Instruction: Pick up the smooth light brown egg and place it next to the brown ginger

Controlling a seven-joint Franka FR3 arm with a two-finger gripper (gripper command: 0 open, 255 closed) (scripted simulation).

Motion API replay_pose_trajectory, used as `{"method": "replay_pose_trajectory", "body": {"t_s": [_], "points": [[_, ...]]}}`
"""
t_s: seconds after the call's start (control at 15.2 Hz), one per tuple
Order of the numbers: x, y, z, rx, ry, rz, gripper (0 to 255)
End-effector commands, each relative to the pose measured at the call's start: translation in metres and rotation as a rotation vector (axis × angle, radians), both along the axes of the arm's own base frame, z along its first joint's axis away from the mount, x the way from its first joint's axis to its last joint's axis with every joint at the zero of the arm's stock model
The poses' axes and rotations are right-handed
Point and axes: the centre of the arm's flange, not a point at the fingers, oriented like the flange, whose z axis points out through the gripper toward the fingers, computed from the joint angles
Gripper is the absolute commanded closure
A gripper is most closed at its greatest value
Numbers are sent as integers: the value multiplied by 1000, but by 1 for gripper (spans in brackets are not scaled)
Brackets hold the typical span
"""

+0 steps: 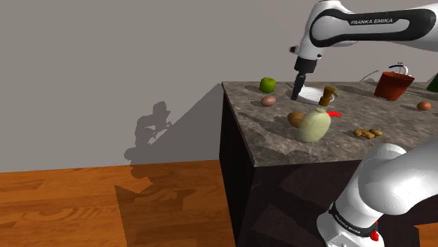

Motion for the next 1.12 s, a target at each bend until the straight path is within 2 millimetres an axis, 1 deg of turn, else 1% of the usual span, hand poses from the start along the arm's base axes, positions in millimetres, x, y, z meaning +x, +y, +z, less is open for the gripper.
{"method": "replay_pose_trajectory", "body": {"t_s": [0.0, 0.53, 1.06], "points": [[12, -21, -10, 8, -6, 28, 0], [66, -106, -52, 42, -24, 130, 0], [130, -184, -94, 77, -43, 233, 0]]}}
